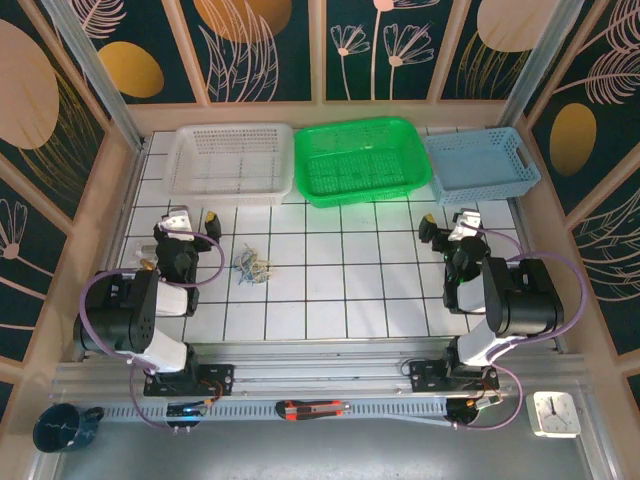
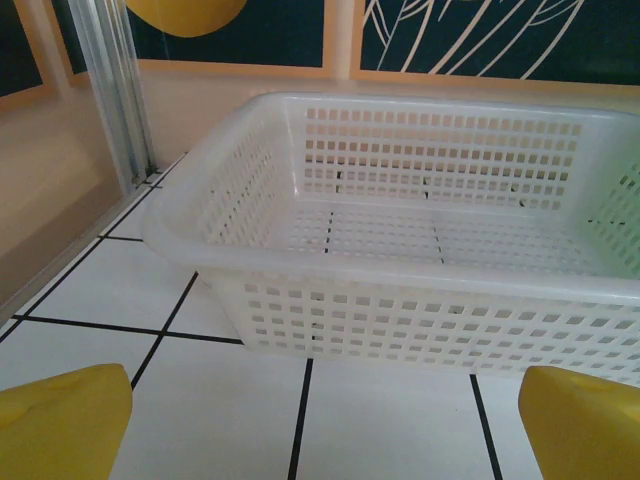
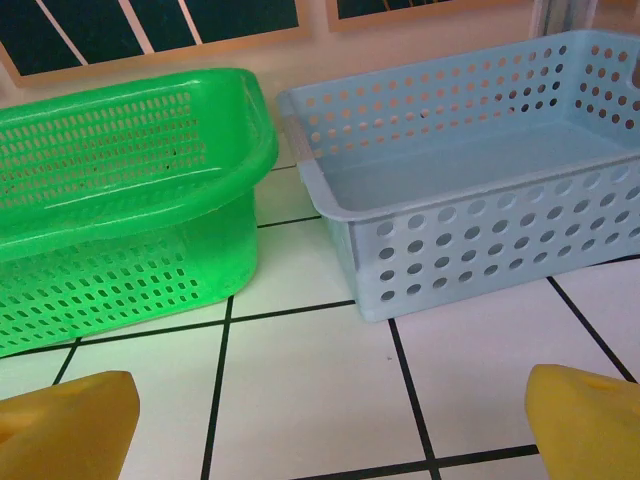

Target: Untangle the cables

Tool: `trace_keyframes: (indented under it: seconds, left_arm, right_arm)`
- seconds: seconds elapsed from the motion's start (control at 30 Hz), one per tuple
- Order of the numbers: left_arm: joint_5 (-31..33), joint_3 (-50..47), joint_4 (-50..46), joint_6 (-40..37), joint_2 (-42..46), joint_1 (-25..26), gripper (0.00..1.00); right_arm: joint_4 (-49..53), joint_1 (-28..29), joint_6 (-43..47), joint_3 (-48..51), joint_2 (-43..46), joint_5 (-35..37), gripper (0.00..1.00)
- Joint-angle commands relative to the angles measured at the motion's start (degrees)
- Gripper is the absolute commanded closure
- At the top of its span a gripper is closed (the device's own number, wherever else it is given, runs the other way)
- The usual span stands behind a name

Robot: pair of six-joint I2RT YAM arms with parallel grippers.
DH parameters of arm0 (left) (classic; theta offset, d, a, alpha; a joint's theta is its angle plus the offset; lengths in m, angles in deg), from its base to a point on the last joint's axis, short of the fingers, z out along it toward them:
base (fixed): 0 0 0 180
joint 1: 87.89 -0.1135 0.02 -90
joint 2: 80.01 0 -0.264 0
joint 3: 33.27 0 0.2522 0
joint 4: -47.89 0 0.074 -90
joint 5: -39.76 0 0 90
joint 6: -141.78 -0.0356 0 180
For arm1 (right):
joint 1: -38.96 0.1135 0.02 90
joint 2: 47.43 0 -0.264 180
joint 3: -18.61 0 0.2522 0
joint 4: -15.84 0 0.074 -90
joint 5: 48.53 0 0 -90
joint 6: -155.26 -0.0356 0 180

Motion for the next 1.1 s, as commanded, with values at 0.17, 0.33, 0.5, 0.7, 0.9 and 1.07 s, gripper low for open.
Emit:
trace_keyframes:
  seconds: [0.17,0.33,0.5,0.7,0.9,1.07]
  left_arm:
    - [-0.5,0.2,1.8,0.6,0.0,-0.2,0.01]
    - [-0.4,0.1,1.7,0.6,0.1,-0.2,0.01]
    - [4.6,-1.4,4.4,2.5,0.3,-0.2,0.01]
    - [6.4,-1.0,3.8,3.2,0.2,-0.2,0.01]
    - [6.3,-1.0,3.7,3.2,0.2,-0.2,0.01]
    - [5.5,-1.6,4.6,3.1,0.5,-0.2,0.01]
  right_arm:
    - [-2.0,-0.1,0.4,-0.9,0.3,-0.1,0.01]
    - [-2.0,-0.1,0.4,-0.9,0.3,-0.2,0.01]
    - [-1.9,-0.2,0.4,-0.8,0.2,-0.3,0.01]
    - [-1.9,-0.2,0.4,-0.9,0.2,-0.3,0.01]
    - [-1.8,-0.3,0.4,-1.0,0.2,-0.4,0.01]
    - [-2.0,-1.2,-0.1,-0.8,0.7,-3.0,0.01]
